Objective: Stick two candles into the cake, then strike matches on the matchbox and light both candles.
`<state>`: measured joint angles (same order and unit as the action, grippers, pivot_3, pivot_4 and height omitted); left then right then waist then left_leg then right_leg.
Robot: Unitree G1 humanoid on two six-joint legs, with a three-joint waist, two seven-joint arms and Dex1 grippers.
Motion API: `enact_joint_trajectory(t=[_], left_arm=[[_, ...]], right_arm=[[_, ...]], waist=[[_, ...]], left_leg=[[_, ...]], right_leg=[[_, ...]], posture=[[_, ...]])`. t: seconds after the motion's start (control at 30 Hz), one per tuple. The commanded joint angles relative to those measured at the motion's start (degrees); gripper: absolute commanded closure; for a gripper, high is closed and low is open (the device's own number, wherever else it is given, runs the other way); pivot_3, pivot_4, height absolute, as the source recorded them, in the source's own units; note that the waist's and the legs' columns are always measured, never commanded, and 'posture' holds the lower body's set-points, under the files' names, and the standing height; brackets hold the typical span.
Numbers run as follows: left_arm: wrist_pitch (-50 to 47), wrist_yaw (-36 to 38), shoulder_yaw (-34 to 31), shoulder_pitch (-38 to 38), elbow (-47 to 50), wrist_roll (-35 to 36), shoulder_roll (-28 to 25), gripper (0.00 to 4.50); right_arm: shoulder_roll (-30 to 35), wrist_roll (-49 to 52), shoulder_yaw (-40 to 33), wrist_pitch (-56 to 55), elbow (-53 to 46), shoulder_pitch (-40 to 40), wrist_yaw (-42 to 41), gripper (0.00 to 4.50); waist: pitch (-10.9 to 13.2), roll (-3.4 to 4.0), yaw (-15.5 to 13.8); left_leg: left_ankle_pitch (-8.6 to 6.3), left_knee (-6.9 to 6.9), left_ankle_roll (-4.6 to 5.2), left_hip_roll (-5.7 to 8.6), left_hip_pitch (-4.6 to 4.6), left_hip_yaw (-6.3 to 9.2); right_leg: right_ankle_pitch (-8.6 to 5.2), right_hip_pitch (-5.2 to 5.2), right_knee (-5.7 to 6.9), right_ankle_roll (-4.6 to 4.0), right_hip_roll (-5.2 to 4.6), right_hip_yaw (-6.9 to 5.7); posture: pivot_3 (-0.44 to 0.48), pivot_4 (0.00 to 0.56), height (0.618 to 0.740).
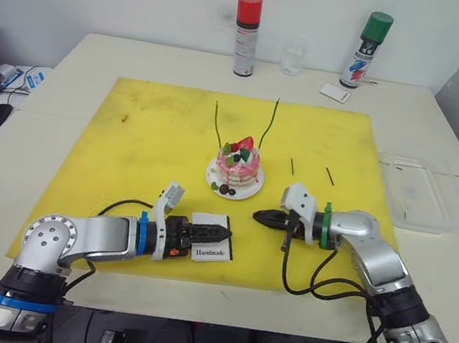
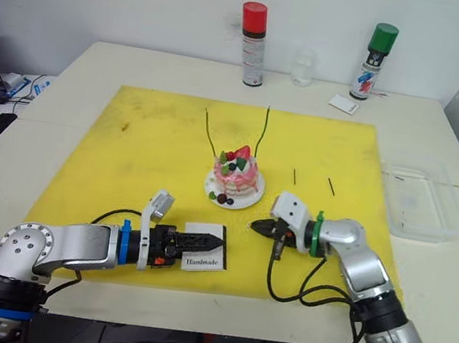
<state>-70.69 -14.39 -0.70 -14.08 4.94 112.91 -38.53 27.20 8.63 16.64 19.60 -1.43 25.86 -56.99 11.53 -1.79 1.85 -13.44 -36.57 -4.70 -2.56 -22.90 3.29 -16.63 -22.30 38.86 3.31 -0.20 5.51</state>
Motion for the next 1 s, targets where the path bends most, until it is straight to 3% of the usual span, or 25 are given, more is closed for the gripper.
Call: enact_joint_trajectory(t=[0.03,0.23,0.43,0.57,0.73,0.87,1.0], left_arm=[[-1.3,-0.5,2.3,1.5,1.7,0.1,0.2,2.82],[0.3,2.0,1.1,1.6,5.2,0.1,2.1,4.48],[2.8,6.3,-1.0,3.0,9.2,0.1,3.8,4.48],[4.0,9.7,-0.6,5.1,13.6,0.1,-0.3,4.48],[8.8,9.7,-0.8,8.1,18.0,0.1,-1.8,4.48],[10.9,11.3,-2.5,8.4,21.9,0.1,-6.4,4.48],[15.2,12.2,-5.8,8.7,26.1,0.1,-9.3,4.5]], right_arm=[[1.5,1.9,-1.6,1.4,-5.3,-1.5,-0.6,4.5],[3.7,4.8,-4.9,5.8,-9.7,-1.8,0.1,4.5],[3.3,6.8,-8.1,10.2,-11.3,-0.4,3.5,4.5],[0.4,5.8,-10.6,12.1,-11.9,-0.8,11.4,4.5],[-0.4,4.6,-11.2,11.2,-12.0,-2.0,15.8,4.5],[-1.8,2.1,-11.9,9.5,-10.6,-1.7,21.0,4.5],[-4.3,1.4,-13.2,8.9,-10.3,-1.3,25.4,3.58]], waist=[[0.0,0.0,0.0],[0.0,0.0,-0.1],[0.0,0.0,0.0],[0.0,0.0,0.0],[0.0,0.0,0.0],[0.0,0.0,0.0],[0.0,0.01,0.0]], left_leg=[[0.0,0.04,0.0,0.0,-0.01,0.0],[0.0,0.07,-0.01,0.01,-0.02,-0.01],[0.0,0.05,-0.01,0.01,-0.02,-0.01],[0.0,0.06,-0.01,-0.02,-0.01,0.01],[0.0,0.09,-0.01,-0.03,-0.03,-0.05],[0.0,0.09,-0.01,-0.03,-0.05,-0.04],[0.0,0.09,-0.01,-0.05,-0.04,-0.08]], right_leg=[[0.0,-0.02,0.0,-0.01,0.0,0.0],[0.0,-0.01,-0.03,0.0,-0.02,0.0],[0.0,-0.02,-0.02,-0.01,-0.01,0.01],[0.0,-0.03,0.01,-0.01,0.03,0.01],[-0.02,-0.06,-0.05,-0.02,0.01,0.05],[-0.03,-0.08,-0.03,-0.04,0.02,0.04],[-0.03,-0.1,-0.03,-0.04,0.03,0.07]], posture=[[0.0,0.15,0.74],[0.0,0.15,0.74],[0.0,0.15,0.74],[0.0,0.15,0.74],[0.0,0.15,0.74],[0.0,0.15,0.74],[0.0,0.15,0.74]])
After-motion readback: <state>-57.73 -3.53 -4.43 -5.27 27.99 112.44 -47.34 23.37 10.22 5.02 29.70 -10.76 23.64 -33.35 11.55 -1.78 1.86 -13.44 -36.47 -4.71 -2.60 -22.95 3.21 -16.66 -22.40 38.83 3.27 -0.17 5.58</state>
